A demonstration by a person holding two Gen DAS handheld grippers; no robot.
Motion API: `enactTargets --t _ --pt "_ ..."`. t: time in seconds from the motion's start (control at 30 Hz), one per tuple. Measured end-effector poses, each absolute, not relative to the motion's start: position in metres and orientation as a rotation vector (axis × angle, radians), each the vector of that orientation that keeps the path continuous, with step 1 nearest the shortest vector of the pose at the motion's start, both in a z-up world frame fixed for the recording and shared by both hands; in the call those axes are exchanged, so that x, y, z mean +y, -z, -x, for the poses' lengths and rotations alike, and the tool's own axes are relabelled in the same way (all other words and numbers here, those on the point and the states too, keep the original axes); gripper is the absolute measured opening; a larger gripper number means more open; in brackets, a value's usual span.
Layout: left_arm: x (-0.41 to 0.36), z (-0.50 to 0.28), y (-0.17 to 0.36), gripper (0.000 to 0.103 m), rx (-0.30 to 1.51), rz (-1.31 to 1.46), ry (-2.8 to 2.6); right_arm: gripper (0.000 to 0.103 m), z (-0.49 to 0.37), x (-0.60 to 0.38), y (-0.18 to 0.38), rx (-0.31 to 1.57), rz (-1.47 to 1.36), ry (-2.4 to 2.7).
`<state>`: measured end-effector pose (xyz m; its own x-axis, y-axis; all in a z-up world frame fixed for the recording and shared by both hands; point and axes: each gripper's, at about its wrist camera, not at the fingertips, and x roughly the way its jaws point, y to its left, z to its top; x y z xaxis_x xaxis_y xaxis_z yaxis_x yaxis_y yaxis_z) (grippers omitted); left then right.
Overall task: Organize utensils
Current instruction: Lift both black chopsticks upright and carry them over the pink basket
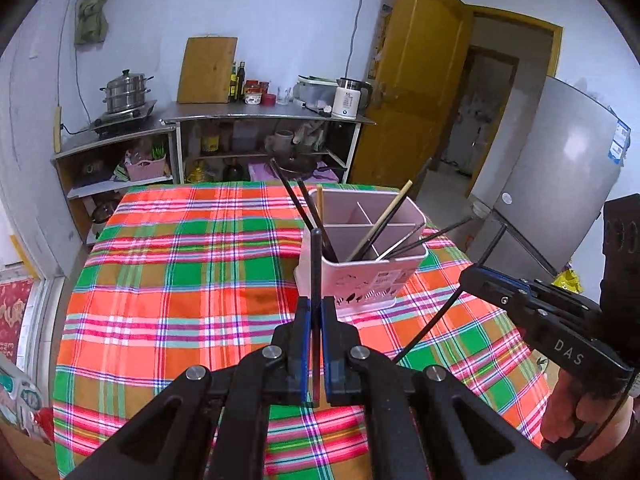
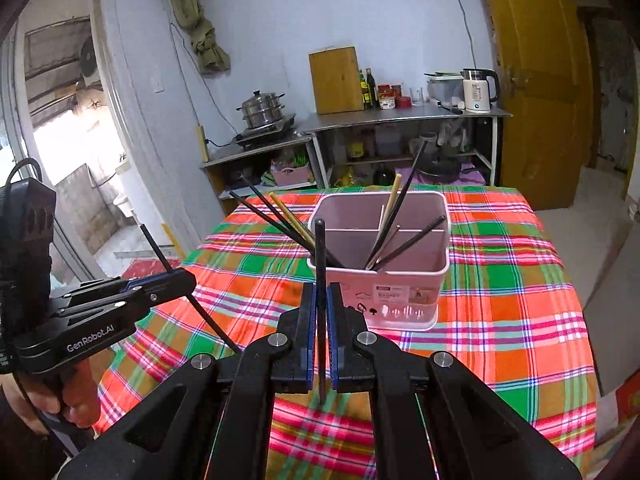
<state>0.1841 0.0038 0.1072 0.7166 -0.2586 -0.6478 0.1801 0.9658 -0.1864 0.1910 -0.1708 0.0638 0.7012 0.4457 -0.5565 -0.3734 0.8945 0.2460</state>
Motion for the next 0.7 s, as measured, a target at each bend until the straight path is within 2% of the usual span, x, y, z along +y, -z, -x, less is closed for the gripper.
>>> enactTargets --t 0.7 --pt "0.010 -0.173 -0.122 0.004 0.778 0.114 0.289 0.005 -0.175 -0.176 -0.077 0.642 -0.092 -0.465"
